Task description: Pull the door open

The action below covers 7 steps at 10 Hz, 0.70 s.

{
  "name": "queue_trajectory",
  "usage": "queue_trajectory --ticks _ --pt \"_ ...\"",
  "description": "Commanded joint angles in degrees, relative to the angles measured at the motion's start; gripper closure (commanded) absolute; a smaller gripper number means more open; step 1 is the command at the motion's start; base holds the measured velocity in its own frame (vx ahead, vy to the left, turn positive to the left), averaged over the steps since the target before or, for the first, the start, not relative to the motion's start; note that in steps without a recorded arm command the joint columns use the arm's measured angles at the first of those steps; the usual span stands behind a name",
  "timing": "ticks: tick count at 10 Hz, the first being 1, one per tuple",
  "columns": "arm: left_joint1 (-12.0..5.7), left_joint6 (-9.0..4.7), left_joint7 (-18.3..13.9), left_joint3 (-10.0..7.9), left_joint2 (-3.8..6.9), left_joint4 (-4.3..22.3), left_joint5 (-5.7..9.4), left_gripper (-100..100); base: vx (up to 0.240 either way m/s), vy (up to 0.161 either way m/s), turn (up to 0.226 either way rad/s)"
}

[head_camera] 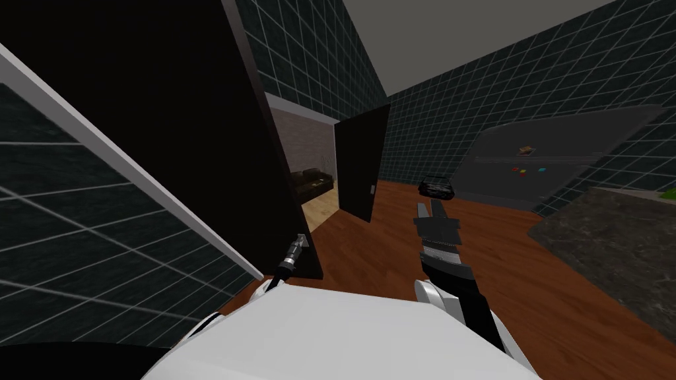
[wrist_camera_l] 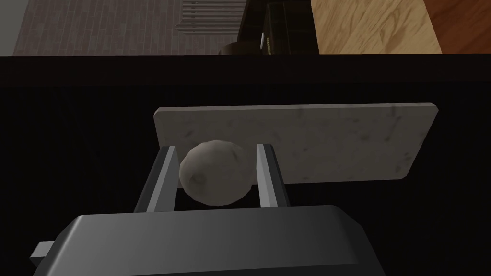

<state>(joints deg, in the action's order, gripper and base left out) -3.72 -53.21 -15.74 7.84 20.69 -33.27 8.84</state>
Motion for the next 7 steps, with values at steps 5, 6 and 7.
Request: queue_trajectory --ticks 5,6,7 --pt "0.45 0.15 0.0 0.61 -0.06 -1.3 -0.07 100 -0.147 0.067 -0.089" --pt "1.36 -0.98 -1.0 1.44 0.80 -1.3 -0.37 100 -0.136 0.032 -0.117" --pt "1.61 -1.36 -1.3 1.67 1.08 -1.3 -0.45 100 -0.190 0.050 -0.125"
